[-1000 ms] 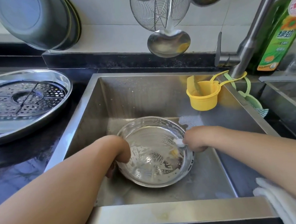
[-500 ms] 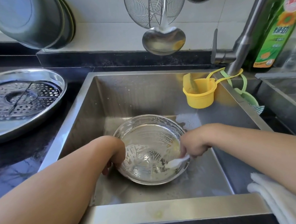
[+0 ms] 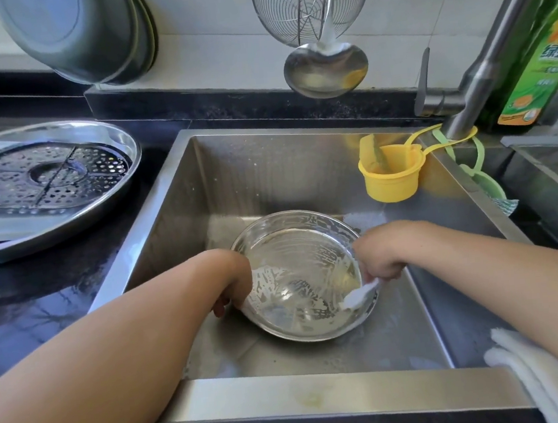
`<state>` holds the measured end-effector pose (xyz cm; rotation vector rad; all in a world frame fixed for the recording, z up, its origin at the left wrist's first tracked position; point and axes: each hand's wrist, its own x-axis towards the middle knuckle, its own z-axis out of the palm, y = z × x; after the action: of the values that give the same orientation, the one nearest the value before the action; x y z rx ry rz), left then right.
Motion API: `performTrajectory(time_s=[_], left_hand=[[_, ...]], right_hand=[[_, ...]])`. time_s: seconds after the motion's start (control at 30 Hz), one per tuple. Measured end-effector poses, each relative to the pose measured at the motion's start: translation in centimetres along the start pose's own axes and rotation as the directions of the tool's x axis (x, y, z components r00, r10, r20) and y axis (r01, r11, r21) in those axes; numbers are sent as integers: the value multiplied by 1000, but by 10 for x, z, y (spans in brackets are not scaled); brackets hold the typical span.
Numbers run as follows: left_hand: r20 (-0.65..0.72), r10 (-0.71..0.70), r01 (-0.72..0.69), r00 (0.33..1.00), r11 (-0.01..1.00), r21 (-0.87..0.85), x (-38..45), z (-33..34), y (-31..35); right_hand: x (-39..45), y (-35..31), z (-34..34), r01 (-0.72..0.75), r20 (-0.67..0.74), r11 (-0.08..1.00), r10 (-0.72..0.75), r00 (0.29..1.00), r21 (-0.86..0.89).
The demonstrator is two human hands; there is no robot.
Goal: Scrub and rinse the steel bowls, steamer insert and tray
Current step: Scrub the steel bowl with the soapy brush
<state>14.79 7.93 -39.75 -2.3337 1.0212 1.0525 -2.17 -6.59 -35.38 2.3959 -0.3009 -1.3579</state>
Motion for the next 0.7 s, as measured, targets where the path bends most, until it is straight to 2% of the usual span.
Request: performTrajectory(time_s=[0.03,0.1,0.17,0.2,0.23,0.3,0.4,0.47,0.57,0.63,0.7], left_hand=[[7,14,-14,1000,1000,0,0,0,1],[-1,44,-44,999,998,-38,4,1,-1],[-5,58,-58,998,990,-127,12,3,-6],[-4,61,-61,998,985,-161,14,3,-7],[2,66,-64,998,980,-189,15,3,-7],[12,74,-70,997,975,-212,14,3,-5],[2,85,-84,996,985,-153,5,2,0],[-24,99,-101,995,991,-83,0,1,1],[-32,113,-114,993,993,-34,-2,0,3],[-37,112,-114,993,993,-34,-4,0,3],[-41,109,-111,993,993,-45,-5,0,3]], right_hand=[[1,1,1,5,19,1000,-6,1000,13],[9,2,7,64,40,965,-77,996,252],[17,-13,11,133,-45,852,-128,991,507],[22,-25,10,188,-114,819,-150,982,542],[27,-36,4,239,-203,825,-155,967,512],[44,-47,-14,251,-389,870,-74,918,425],[66,-40,-38,146,-545,922,81,834,360],[71,-27,-38,29,-522,923,191,831,384],[57,-3,-20,-159,-403,903,329,854,399],[40,10,-8,-228,-287,906,338,897,356],[16,13,1,-212,-150,950,249,957,228]])
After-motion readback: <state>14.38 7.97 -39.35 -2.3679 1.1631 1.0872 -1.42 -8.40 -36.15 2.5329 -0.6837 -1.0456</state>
